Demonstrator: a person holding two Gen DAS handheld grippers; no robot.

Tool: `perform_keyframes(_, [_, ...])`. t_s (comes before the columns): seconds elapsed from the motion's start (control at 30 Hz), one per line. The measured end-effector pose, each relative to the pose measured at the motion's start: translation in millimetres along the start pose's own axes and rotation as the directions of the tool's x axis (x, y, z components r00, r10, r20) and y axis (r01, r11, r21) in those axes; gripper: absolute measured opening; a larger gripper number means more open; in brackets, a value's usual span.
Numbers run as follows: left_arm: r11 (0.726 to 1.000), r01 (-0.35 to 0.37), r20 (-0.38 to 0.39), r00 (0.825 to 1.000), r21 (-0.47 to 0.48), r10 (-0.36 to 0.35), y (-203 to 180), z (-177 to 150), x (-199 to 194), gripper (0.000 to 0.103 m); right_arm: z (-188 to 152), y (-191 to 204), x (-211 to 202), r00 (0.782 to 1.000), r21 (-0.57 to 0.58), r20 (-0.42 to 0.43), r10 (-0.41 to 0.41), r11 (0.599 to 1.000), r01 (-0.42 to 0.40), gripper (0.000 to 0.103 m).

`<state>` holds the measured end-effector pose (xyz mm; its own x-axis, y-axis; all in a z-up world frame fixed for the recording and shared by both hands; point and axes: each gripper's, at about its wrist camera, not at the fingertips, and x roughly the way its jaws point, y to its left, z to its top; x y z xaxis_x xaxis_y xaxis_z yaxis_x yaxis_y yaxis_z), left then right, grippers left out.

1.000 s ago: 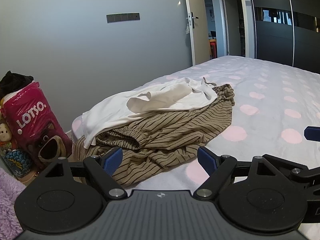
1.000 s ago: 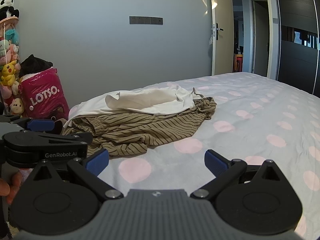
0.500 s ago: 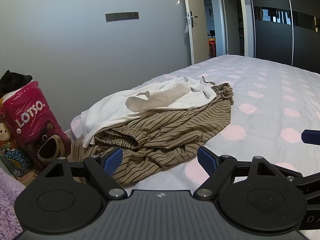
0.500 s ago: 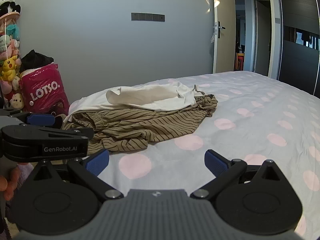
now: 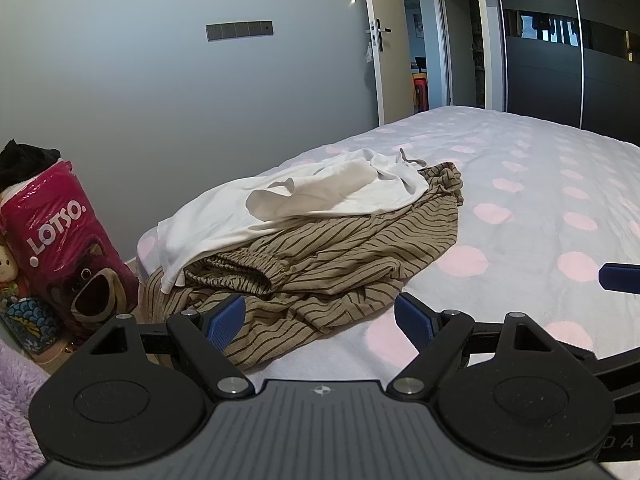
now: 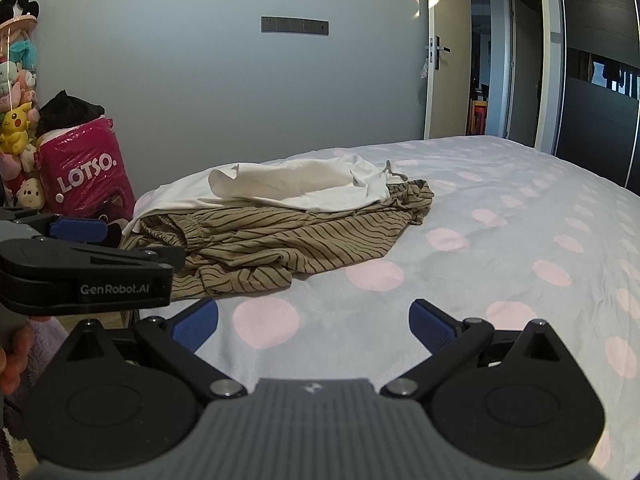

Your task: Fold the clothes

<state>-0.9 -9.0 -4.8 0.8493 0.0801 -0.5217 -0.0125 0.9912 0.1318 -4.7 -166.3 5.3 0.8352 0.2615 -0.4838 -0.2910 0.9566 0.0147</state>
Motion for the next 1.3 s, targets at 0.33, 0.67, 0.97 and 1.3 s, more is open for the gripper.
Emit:
perform_keyframes(0.33, [1.0, 0.02, -0.039, 0.999, -0.008, -0.02, -0.6, -0.6, 6.3, 0.082, -5.0, -1.5, 4.4, 0.999, -0.011, -0.028, -0.015, 1.0, 0.015, 0.102])
perform_keyframes(0.67, [0.994, 0.096, -0.113, 0.989, 0.043, -0.091, -0.1, 21.4, 40.1, 0.076, -19.1, -23.4, 1.4, 0.993, 0.005, -0.069, -0.096, 0.995, 0.097, 0.102])
perform_keyframes(0.97, [0.994, 0.044, -0.088, 0.996, 0.099, -0.035, 20.9, 72.0, 108.9, 0.069, -35.8, -43.5, 2.2, 0.982, 0.019, -0.123, -0.142, 0.989, 0.146, 0.102])
perform_keyframes(1.3, [0.984, 0.043, -0.098, 0.995, 0.175, -0.026, 34.7, 104.5, 221.4, 0.071, -70.4, -71.5, -9.2, 0.958, 0.046, -0.214, -0.193, 0.977, 0.207, 0.102])
